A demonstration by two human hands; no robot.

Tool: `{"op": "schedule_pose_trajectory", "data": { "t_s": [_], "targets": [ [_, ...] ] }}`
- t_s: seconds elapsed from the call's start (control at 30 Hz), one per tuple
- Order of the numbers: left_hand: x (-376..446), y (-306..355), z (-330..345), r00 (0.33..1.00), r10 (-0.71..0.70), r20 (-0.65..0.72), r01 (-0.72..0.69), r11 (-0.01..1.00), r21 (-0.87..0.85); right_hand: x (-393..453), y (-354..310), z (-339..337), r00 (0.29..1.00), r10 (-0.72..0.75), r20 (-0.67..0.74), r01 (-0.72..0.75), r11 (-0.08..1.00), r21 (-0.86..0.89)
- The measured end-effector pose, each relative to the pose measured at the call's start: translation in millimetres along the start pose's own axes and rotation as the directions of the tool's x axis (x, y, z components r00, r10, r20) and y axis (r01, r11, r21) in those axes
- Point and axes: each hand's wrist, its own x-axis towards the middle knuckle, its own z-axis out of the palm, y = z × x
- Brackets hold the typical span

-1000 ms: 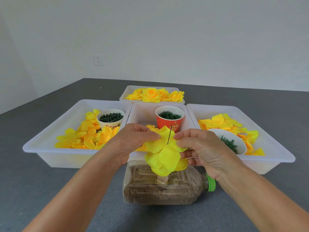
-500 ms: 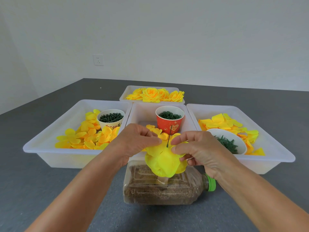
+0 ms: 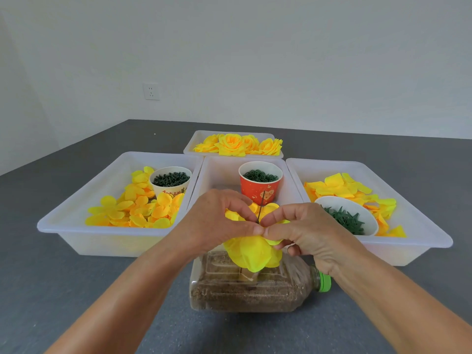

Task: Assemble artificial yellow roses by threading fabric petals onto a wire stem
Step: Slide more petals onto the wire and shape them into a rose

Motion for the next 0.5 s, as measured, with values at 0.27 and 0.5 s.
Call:
{"op": "schedule_pose_trajectory", "data": {
  "t_s": [0.27, 0.5],
  "targets": [
    [0, -5, 10, 0.999, -0.017, -0.036, 0.013, 0.995, -0.1, 0, 4, -2, 1.0, 0.005, 0.003, -0.004, 1.0, -0.015],
    [-6, -13, 18, 0.995, -0.031, -0.09, 0.01, 0.974, -0.228, 2, 11, -6, 0.998, 0.046, 0.038, -0.049, 0.995, 0.083]
  ]
}}
